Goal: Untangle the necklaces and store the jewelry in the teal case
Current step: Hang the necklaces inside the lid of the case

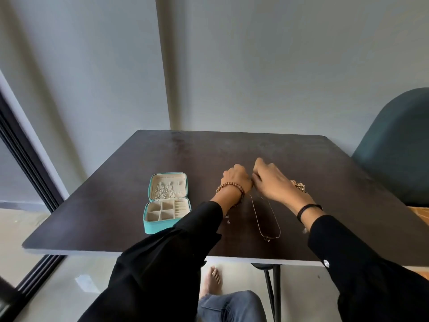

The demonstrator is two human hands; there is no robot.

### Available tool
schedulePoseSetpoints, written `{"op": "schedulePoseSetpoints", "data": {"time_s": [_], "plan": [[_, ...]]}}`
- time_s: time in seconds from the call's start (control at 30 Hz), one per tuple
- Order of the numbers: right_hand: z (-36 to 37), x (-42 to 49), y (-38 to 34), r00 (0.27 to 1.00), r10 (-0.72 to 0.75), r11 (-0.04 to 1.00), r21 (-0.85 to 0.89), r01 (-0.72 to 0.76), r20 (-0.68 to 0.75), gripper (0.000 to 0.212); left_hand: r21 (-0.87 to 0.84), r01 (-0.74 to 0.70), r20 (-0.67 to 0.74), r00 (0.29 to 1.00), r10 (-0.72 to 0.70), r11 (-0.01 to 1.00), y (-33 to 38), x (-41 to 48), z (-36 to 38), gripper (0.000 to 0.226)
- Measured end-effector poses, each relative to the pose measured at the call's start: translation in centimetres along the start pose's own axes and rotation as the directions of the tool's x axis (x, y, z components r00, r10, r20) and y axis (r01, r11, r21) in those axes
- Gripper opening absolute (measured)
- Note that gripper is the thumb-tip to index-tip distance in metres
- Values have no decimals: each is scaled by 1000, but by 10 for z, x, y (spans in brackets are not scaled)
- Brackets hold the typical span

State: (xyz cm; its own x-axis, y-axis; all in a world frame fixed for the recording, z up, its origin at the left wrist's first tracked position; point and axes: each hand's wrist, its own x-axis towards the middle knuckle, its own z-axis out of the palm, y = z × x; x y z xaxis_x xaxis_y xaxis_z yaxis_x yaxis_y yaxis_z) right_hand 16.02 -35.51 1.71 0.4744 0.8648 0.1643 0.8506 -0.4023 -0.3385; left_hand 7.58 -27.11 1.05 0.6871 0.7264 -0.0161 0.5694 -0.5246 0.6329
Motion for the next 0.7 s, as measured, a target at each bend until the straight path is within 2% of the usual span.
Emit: {"op": "schedulePoseSetpoints", "data": {"time_s": [0.07, 0.2, 0.27, 0.37, 0.47, 0.57, 0.63, 0.7], "plan": [[-7, -7, -1, 996, 39, 993, 118, -29, -82, 10, -178, 26, -22, 999, -30, 984, -1, -7, -7, 29], [-12, -19, -4, 971, 142, 910, 412, -51, -194, 5, -346, -29, -82, 997, 0, 938, -2, -18, -28, 10], [-11, -23, -4, 962, 200, 825, 562, -62, -186, 6, -451, -17, -39, 999, -1, 892, 0, -23, -38, 25], [-16, -28, -6, 956, 236, 692, 721, -39, -175, 8, -533, 14, 37, 999, 7, 846, 1, -29, -49, 30], [-28, -35, -13, 949, 244, 589, 808, 20, -201, 5, -430, 5, 60, 998, 23, 903, -1, -38, -62, 42], [-37, -37, -17, 943, 248, 541, 839, 53, -220, 6, -390, -1, 78, 996, 34, 921, -3, -47, -74, 55], [-40, -37, -18, 949, 243, 523, 851, 48, -203, 8, -464, -19, 59, 997, 52, 885, -3, -52, -82, 53], [-42, -38, -16, 960, 226, 514, 858, 27, -166, 10, -628, -18, 56, 996, 68, 778, 0, -57, -91, 47]]}}
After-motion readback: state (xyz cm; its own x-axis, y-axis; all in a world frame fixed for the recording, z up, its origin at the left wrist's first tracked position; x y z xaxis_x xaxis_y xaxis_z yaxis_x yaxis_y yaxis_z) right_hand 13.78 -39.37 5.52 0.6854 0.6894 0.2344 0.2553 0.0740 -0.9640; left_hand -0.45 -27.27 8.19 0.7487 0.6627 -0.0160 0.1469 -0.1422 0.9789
